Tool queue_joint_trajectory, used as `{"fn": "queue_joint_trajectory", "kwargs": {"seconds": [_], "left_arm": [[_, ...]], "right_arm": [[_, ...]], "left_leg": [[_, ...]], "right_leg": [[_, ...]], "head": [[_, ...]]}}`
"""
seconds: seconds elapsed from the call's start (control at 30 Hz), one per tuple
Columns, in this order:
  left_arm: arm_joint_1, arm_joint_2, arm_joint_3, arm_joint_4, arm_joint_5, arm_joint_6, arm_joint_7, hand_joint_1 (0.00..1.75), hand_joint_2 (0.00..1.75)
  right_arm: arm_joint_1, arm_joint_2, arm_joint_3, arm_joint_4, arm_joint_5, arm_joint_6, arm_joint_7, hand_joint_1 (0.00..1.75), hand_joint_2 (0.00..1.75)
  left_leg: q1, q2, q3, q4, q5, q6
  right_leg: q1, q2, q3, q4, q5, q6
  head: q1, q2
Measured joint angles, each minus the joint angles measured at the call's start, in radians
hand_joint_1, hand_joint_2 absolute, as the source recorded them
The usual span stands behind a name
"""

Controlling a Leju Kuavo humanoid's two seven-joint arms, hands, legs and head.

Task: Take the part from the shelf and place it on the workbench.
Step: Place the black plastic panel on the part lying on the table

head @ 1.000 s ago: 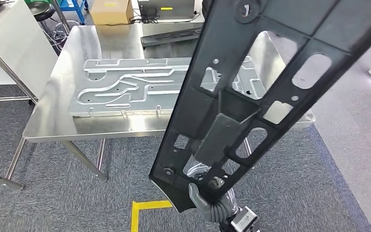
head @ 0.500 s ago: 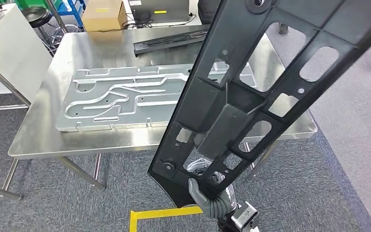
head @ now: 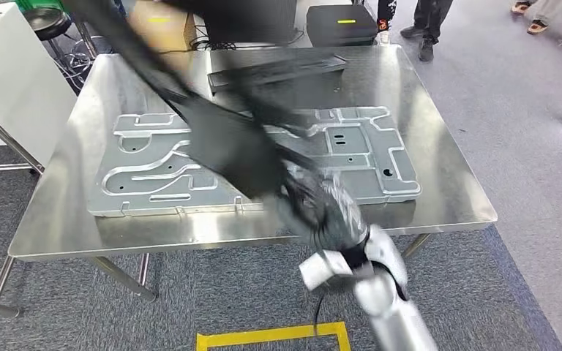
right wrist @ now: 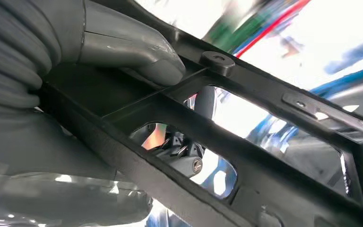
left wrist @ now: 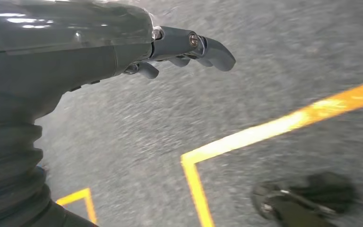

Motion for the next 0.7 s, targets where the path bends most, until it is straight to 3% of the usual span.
{"fn": "queue_joint_trajectory", "kwargs": {"seconds": [0.03,0.07,0.17,0.23,0.33,0.4,0.5,0.53,0.57,0.6,0.67,0.7], "left_arm": [[-0.005,0.0,-0.004,0.0,-0.005,-0.002,-0.008,0.0,1.75],[-0.01,0.0,-0.009,0.0,-0.01,-0.001,-0.01,0.0,1.75],[-0.02,-0.002,-0.023,0.0,-0.022,0.003,-0.005,0.0,1.75],[-0.029,-0.003,-0.029,0.0,-0.025,0.006,0.0,0.0,1.75],[-0.036,-0.004,-0.04,0.0,-0.028,0.004,0.003,0.0,1.75],[-0.039,-0.005,-0.045,0.0,-0.031,0.003,0.005,0.0,1.75],[-0.046,-0.005,-0.046,0.0,-0.031,0.0,0.007,0.0,1.75],[-0.049,-0.006,-0.046,0.0,-0.031,0.0,0.008,0.0,1.75],[-0.05,-0.006,-0.046,0.0,-0.03,0.0,0.01,0.0,1.75],[-0.05,-0.005,-0.046,0.0,-0.03,0.001,0.011,0.0,1.75],[-0.045,-0.004,-0.046,0.0,-0.029,0.002,0.012,0.0,1.75],[-0.042,-0.004,-0.046,0.001,-0.028,0.003,0.013,0.0,1.75]], "right_arm": [[-0.073,-0.009,-0.001,0.029,0.123,-0.045,0.06,1.75,1.75],[-0.15,-0.016,0.002,0.07,0.244,-0.082,0.12,1.75,1.75],[-0.39,-0.026,0.036,0.268,0.505,-0.134,0.264,1.75,1.75],[-0.523,-0.023,0.076,0.441,0.587,-0.168,0.312,1.75,1.75],[-0.639,-0.005,0.13,0.67,0.664,-0.217,0.364,1.75,1.75],[-0.68,0.011,0.158,0.807,0.7,-0.239,0.394,1.75,1.75],[-0.701,0.028,0.19,0.972,0.731,-0.257,0.427,1.75,1.75],[-0.7,0.031,0.198,1.019,0.735,-0.253,0.437,1.75,1.75],[-0.699,0.033,0.203,1.06,0.736,-0.246,0.444,1.75,1.75],[-0.698,0.035,0.206,1.095,0.735,-0.238,0.45,1.75,1.75],[-0.699,0.036,0.207,1.153,0.732,-0.226,0.46,1.75,1.75],[-0.701,0.036,0.207,1.177,0.732,-0.22,0.464,1.75,1.75]], "left_leg": [[-0.001,0.0,0.002,0.0,-0.003,0.001],[-0.002,-0.001,0.006,0.001,-0.006,0.0],[-0.002,-0.003,0.021,0.0,-0.017,-0.005],[-0.001,-0.006,0.02,-0.001,-0.019,-0.014],[-0.001,-0.008,0.02,0.004,-0.013,-0.031],[0.0,-0.007,0.002,0.047,-0.032,-0.04],[0.007,-0.005,-0.097,0.22,-0.101,-0.055],[0.009,-0.004,-0.124,0.257,-0.107,-0.059],[0.011,-0.003,-0.135,0.26,-0.095,-0.062],[0.014,-0.003,-0.126,0.225,-0.063,-0.064],[0.018,-0.002,-0.079,0.093,0.017,-0.068],[0.018,-0.002,-0.06,0.036,0.034,-0.066]], "right_leg": [[-0.001,0.0,-0.031,0.028,-0.002,0.001],[-0.001,0.0,-0.044,0.02,0.021,0.002],[0.003,0.0,-0.006,-0.154,0.163,-0.01],[0.012,0.0,0.01,-0.23,0.201,-0.024],[0.013,-0.004,0.022,-0.253,0.208,-0.041],[0.006,-0.007,0.04,-0.267,0.209,-0.049],[0.006,-0.011,0.052,-0.272,0.203,-0.056],[0.006,-0.012,0.055,-0.271,0.199,-0.056],[0.005,-0.012,0.059,-0.271,0.195,-0.054],[0.003,-0.012,0.065,-0.27,0.191,-0.052],[0.0,-0.009,0.075,-0.267,0.18,-0.044],[0.0,-0.007,0.075,-0.263,0.176,-0.039]], "head": [[0.0,0.0],[0.0,0.0],[0.0,0.0],[0.0,0.0],[0.0,0.0],[0.0,0.0],[0.0,0.0],[0.0,0.0],[0.0,0.0],[0.0,0.0],[0.0,0.0],[0.0,0.0]]}}
